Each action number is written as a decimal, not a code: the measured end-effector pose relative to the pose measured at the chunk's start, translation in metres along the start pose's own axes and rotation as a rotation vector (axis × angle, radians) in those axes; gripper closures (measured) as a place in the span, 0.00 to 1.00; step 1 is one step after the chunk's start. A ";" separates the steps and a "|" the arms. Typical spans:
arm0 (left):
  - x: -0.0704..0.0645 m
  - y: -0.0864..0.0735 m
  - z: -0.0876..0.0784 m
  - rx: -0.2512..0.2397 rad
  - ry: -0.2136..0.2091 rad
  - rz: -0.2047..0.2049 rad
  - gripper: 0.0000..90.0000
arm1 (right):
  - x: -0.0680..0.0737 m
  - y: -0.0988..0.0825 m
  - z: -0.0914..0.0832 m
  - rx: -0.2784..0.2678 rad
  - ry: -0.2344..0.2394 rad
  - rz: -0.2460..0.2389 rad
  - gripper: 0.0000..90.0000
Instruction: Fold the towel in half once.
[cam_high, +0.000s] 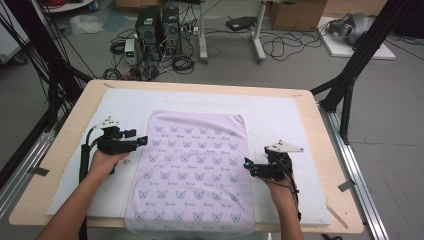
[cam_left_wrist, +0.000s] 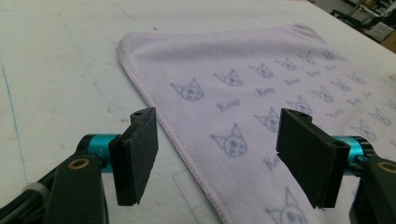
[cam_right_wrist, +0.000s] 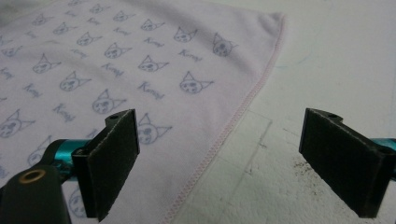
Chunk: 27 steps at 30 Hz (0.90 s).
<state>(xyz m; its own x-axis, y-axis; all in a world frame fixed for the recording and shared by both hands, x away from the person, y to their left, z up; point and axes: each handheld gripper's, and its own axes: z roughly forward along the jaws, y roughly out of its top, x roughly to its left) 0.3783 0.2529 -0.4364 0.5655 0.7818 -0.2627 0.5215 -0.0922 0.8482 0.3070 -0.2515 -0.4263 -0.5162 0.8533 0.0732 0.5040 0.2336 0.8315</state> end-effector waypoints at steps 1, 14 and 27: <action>0.000 0.001 0.004 0.008 0.006 -0.003 0.32 | 0.000 0.000 0.000 0.003 0.001 0.002 0.13; 0.005 0.001 0.031 0.103 0.115 0.001 0.37 | 0.002 -0.002 0.005 0.026 0.014 0.008 0.13; -0.015 0.001 0.042 0.151 0.182 0.196 0.65 | 0.004 -0.002 0.011 0.044 0.020 0.004 0.13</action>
<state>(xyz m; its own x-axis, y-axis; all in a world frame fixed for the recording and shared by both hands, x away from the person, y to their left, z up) 0.3973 0.2155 -0.4506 0.5479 0.8365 -0.0029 0.5108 -0.3319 0.7930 0.3117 -0.2437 -0.4332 -0.5276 0.8450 0.0877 0.5357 0.2509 0.8063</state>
